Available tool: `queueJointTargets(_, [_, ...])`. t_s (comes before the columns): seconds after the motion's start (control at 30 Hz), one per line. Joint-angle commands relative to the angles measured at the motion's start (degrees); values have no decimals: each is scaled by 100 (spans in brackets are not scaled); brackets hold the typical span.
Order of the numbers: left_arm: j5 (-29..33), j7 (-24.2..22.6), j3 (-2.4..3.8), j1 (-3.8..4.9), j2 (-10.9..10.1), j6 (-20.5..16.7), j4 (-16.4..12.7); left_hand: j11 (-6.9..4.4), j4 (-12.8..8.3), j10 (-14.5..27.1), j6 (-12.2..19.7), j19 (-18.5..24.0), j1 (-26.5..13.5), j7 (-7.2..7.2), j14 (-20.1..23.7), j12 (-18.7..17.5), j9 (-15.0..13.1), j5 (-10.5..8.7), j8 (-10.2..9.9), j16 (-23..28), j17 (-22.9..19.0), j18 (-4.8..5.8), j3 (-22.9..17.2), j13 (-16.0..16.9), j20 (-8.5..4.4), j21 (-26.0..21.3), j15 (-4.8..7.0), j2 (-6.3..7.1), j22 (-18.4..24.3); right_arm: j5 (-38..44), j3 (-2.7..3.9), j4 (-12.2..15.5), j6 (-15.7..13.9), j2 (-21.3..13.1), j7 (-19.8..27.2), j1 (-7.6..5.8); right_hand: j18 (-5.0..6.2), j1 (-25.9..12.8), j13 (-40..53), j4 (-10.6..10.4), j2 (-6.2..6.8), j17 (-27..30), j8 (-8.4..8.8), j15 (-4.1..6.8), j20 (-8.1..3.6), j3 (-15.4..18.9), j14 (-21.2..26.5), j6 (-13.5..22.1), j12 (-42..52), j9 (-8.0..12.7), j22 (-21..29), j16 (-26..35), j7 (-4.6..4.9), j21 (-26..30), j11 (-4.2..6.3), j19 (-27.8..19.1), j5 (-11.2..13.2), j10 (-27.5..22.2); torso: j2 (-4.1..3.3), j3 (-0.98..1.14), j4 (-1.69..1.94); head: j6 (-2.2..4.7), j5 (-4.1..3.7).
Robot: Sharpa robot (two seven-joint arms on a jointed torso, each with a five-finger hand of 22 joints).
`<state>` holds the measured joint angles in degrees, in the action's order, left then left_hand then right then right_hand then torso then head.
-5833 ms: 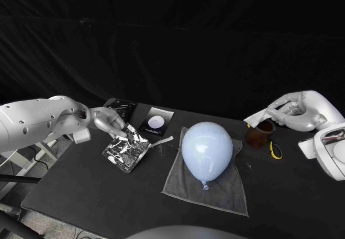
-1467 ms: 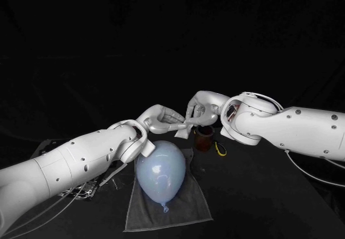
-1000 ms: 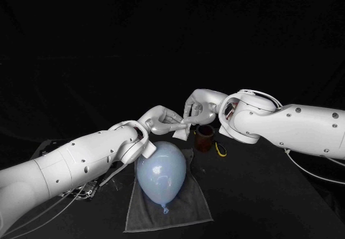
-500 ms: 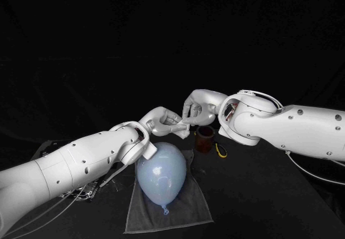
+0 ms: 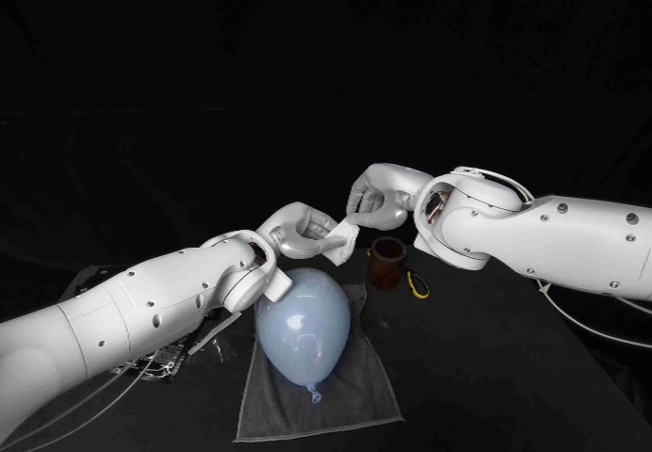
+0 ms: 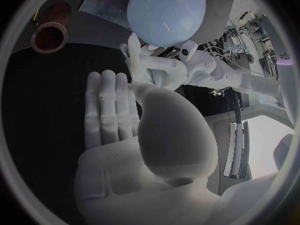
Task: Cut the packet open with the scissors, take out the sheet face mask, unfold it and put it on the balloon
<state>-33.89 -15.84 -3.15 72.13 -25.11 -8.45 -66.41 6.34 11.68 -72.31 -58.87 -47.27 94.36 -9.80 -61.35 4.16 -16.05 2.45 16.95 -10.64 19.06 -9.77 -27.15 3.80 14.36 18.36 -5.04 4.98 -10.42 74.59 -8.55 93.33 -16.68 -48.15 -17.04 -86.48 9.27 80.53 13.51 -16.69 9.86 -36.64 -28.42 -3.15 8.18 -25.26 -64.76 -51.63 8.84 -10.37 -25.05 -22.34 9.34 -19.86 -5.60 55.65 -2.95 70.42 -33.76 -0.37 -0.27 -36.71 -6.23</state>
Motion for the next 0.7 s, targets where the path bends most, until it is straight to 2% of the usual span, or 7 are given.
queueJointTargets(0.03, [463, 49, 7, 3, -26, 210, -38, 0, -236, -48, 25, 110, -346, 17, -55, -27, -135, 29, 71, 30, 35, 31, -321, 8, 6, 159, -15, 51, -112, -398, 4, -95, -158, 19, 289, -10, -90, -220, -136, 6, 72, 134, 180, -135, 101, 96, 280, 160, -183, 78, 118, 181, 116, 203, -138, -197, 16, -297, -3, 0, 1, -2, 5])
queueJointTargets(0.1, [657, 97, 9, 3, -51, 240, -57, -3, -373, -57, 46, 129, -520, 18, -65, -27, -177, 29, 105, 37, 57, 20, -446, 9, -4, 275, -15, 61, -194, -648, -3, -145, -157, 29, 425, -9, -95, -313, -278, 7, 87, 295, 375, -250, 212, 209, 601, 267, -325, 145, 272, 368, 141, 449, -216, -399, 17, -567, -1, 1, -2, -1, 13])
queueJointTargets(0.17, [865, 152, 15, 4, -77, 272, -78, -3, -429, -63, 53, 148, -588, 15, -70, -26, -195, 29, 121, 39, 66, 21, -490, 10, -5, 320, -13, 61, -228, -869, -11, -184, -182, 32, 551, -7, -75, -412, -361, 5, 77, 420, 493, -321, 301, 349, 770, 296, -340, 177, 388, 459, 211, 613, -278, -492, 6, -635, -3, 1, -2, -9, 15])
queueJointTargets(0.33, [1366, 294, 36, 4, -153, 331, -127, 1, -483, -71, 63, 180, -718, 11, -79, -25, -223, 28, 145, 40, 82, 24, -534, 11, 0, 380, -18, 61, -273, -1298, -32, -252, -415, 2, 828, 18, -4, -501, -431, 0, 6, 540, 606, -338, 383, 507, 787, 284, -274, 198, 489, 460, 275, 724, -304, -461, -1, -585, -6, 3, -2, -18, 15])
queueJointTargets(0.5, [1831, 409, 74, 4, -264, 378, -195, -13, -493, -94, 64, 191, -862, 32, -100, -18, -261, 28, 186, 30, 103, 14, -539, 14, 11, 416, -13, 69, -298, -1917, -49, -304, -890, -100, 1191, 81, 70, -435, -492, 10, -112, 638, 667, -323, 438, 539, 731, 190, -208, 201, 556, 427, 280, 777, -298, -376, -36, -523, -7, 4, -4, -25, 21])
queueJointTargets(0.63, [2100, 469, 129, 4, -372, 410, -268, -16, -497, -99, 69, 187, -902, 36, -104, -18, -272, 28, 197, 28, 109, 7, -545, 15, 13, 428, -11, 68, -305, -2517, -63, -327, -1252, -206, 1583, 178, 117, -237, -584, 28, -193, 764, 747, -296, 463, 489, 667, 92, -162, 208, 630, 403, 252, 833, -263, -276, -244, -484, -5, 5, -8, -36, 37])
queueJointTargets(0.7, [2246, 493, 167, 5, -455, 409, -321, -16, -497, -99, 69, 187, -902, 36, -104, -18, -272, 28, 197, 28, 109, 7, -545, 15, 13, 428, -11, 68, -305, -2941, -71, -335, -1428, -277, 1904, 271, 123, -82, -651, 39, -226, 845, 793, -278, 450, 415, 612, 22, -134, 208, 673, 378, 230, 861, -239, -204, -380, -444, 1, 7, -12, -46, 43])
